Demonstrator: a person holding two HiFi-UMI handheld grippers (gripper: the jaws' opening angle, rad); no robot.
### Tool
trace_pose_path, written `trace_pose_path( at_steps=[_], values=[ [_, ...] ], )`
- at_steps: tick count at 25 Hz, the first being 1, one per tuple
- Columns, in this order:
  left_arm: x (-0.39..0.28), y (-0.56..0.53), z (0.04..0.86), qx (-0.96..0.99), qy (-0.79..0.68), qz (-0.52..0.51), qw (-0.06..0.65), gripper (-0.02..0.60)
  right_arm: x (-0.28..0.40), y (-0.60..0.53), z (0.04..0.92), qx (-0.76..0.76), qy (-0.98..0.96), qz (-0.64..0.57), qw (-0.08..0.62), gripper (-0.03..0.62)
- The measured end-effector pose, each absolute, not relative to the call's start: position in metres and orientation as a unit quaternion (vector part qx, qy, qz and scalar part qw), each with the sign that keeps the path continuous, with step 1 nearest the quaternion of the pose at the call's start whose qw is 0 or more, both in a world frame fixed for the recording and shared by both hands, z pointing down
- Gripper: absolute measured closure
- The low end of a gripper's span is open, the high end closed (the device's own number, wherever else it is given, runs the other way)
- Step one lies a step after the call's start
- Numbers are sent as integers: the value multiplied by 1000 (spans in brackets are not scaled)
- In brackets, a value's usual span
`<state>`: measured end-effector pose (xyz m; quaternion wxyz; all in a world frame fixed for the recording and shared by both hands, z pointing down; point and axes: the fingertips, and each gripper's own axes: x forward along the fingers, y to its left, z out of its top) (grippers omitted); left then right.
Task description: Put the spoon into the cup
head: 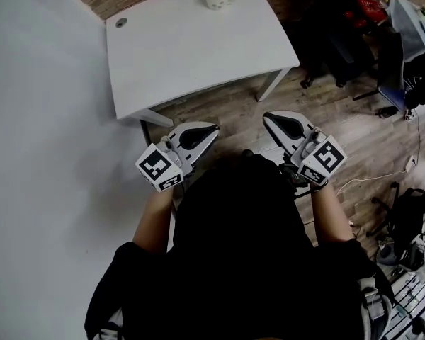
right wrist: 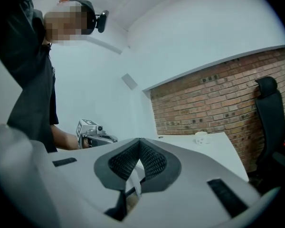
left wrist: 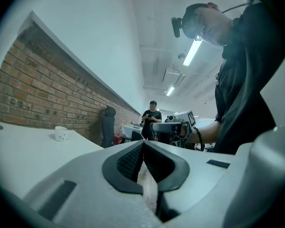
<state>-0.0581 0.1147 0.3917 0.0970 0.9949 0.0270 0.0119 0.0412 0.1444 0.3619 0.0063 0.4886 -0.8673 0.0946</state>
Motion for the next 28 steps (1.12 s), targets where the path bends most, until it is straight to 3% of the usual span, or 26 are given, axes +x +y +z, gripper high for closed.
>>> trace_pose_path(
  at_steps=[28],
  values=[
    [-100, 112, 416, 993, 9, 20, 116, 563, 8, 134, 370, 473, -877, 76, 34, 589]
  ],
)
